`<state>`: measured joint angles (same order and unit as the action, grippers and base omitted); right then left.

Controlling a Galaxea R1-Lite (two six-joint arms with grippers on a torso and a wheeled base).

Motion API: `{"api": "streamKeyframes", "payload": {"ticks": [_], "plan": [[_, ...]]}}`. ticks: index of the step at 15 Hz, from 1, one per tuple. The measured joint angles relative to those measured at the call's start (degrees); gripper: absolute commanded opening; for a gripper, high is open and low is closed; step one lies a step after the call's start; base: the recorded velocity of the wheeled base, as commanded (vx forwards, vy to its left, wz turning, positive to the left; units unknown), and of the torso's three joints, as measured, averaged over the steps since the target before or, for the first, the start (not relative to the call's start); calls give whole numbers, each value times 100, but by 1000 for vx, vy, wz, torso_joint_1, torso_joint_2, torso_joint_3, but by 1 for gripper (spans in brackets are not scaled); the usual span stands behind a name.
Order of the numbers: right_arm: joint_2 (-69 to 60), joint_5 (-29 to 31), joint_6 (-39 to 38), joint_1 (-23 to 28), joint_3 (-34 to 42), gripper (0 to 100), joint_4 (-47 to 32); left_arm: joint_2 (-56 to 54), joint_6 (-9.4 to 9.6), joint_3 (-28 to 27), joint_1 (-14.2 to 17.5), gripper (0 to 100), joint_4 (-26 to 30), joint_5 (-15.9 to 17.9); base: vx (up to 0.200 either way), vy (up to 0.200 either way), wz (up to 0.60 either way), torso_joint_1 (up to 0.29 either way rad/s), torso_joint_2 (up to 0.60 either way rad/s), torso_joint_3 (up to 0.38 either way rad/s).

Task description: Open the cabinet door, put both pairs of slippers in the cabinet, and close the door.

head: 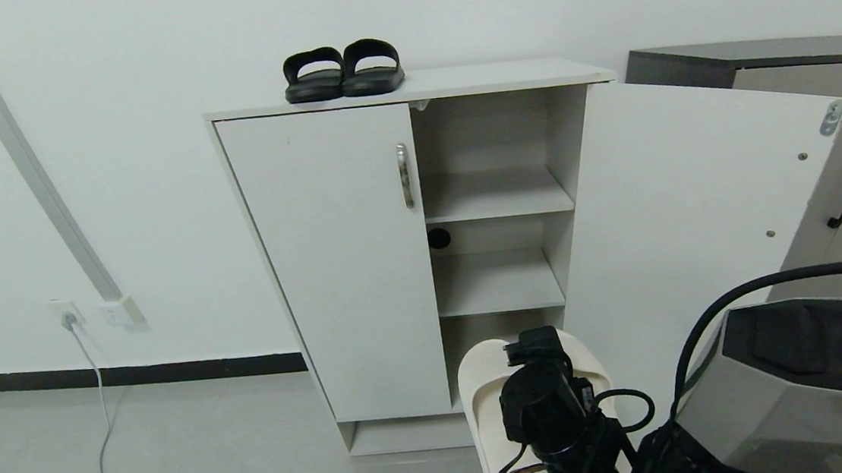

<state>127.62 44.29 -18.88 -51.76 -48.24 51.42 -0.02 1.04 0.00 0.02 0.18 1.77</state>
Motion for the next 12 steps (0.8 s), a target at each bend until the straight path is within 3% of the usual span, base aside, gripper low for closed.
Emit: {"api": "streamKeyframes", "payload": {"ticks": [4,12], "plan": [[35,2,-2,-6,-10,0,0,0,2,0,0,0,0,0,0,0,0,2,1,-45],[297,-132,79,102,-341,0,-2,2,2,0,-2,0,6,9,0,0,0,3,5,-187]]}}
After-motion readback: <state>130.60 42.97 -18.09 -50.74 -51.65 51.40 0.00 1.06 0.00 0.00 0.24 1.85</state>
